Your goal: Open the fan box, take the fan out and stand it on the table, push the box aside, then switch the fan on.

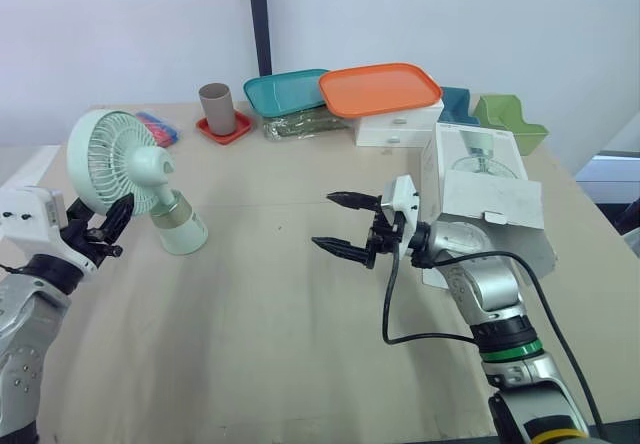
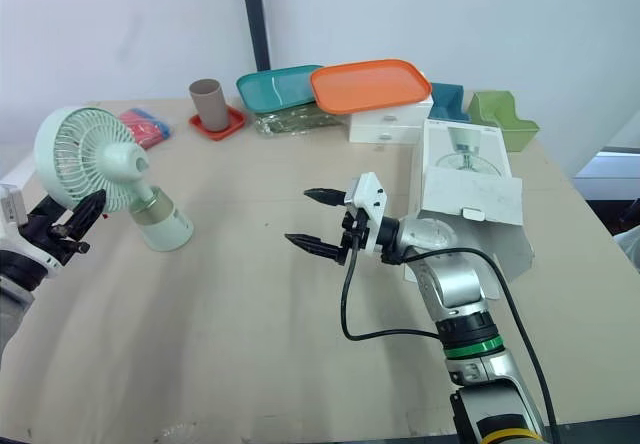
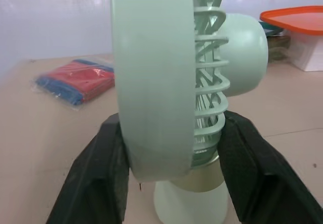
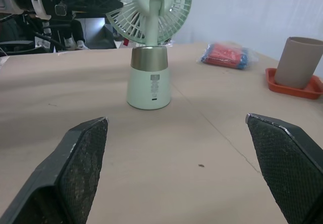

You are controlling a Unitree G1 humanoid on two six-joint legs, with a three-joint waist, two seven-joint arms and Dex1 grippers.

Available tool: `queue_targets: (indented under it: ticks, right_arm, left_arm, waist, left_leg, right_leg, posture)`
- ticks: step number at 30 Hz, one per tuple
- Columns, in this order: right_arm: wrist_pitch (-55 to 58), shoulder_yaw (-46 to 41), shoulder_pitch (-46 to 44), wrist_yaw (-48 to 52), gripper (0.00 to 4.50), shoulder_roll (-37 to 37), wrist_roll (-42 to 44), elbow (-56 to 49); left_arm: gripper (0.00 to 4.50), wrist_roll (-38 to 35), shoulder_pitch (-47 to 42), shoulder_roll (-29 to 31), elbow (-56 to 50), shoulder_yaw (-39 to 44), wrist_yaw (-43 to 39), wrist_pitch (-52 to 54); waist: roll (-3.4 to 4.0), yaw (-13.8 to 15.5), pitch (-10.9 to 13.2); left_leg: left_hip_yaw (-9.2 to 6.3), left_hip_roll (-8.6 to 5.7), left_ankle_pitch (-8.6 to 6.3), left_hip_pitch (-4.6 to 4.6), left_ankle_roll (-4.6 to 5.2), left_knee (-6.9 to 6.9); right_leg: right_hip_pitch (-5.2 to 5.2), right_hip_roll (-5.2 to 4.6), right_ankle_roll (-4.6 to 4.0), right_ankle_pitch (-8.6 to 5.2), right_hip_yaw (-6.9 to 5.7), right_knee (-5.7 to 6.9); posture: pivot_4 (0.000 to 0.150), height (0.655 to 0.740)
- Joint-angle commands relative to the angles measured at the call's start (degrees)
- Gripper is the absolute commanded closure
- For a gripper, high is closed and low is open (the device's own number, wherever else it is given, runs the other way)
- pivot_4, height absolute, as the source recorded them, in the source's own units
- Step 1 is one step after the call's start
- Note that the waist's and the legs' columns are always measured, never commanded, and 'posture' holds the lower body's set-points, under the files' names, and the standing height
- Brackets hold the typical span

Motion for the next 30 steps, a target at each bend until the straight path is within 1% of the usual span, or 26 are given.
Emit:
queue_targets:
  ticks: [1, 10, 12, 13, 25, 30]
  right_arm:
    - [-1.33, -0.63, 0.28, -0.2, 0.0, 0.26, 0.06, -2.25]
    - [-1.95, -0.17, 0.79, -0.19, 0.0, 0.69, -0.03, -2.17]
    - [-2.1, -0.12, 0.73, -0.15, 0.0, 0.75, -0.14, -1.94]
    - [-2.15, -0.11, 0.71, -0.14, 0.0, 0.79, -0.18, -1.85]
    - [-2.05, -0.37, 0.93, -0.17, 0.0, 1.31, -0.1, -1.95]
    - [-1.38, -1.18, 0.72, 0.47, 0.0, 1.11, 1.3, -2.38]
  left_arm:
    - [2.28, -0.52, -0.92, 1.59, -0.11, 0.78, -1.05, 0.58]
    - [2.28, -2.04, -1.02, 2.07, 0.24, 0.76, -2.84, 1.97]
    - [2.51, -2.02, -0.91, 2.06, 0.24, 0.69, -3.1, 1.91]
    - [2.56, -1.96, -0.87, 2.04, 0.2, 0.68, -3.18, 1.94]
    - [2.57, 1.11, -0.99, 2.3, -0.65, 0.87, -3.09, 0.03]
    - [2.57, 2.26, -1.37, 2.81, -3.59, 0.18, -4.06, -1.21]
  waist:
    - [0.0, 0.01, 0.0]
    - [0.0, 0.01, 0.0]
    - [0.0, 0.01, 0.0]
    - [0.0, 0.02, 0.0]
    - [0.0, 0.03, 0.0]
    - [-0.01, 0.03, 0.01]
  left_leg:
    - [0.0, 0.0, 0.0, 0.0, 0.0, 0.0]
    - [-0.02, 0.0, 0.0, 0.0, 0.0, 0.0]
    - [-0.02, -0.01, 0.0, 0.0, 0.0, 0.0]
    - [-0.02, -0.01, 0.0, 0.0, 0.0, 0.0]
    - [-0.03, -0.01, 0.0, 0.0, -0.01, 0.0]
    - [-0.03, -0.01, 0.0, -0.01, -0.01, 0.0]
  right_leg:
    - [0.0, 0.0, 0.0, 0.0, 0.0, 0.0]
    - [0.01, 0.0, 0.0, 0.0, -0.01, 0.0]
    - [0.01, -0.01, 0.0, 0.0, -0.01, 0.0]
    - [0.02, 0.0, 0.0, 0.0, -0.01, 0.0]
    - [0.01, 0.0, 0.0, 0.0, -0.01, 0.0]
    - [0.0, 0.0, 0.0, 0.0, -0.01, 0.0]
  posture:
    - [0.15, 0.74]
    - [0.15, 0.74]
    - [0.15, 0.74]
    - [0.15, 0.74]
    - [0.15, 0.74]
    - [0.15, 0.74]
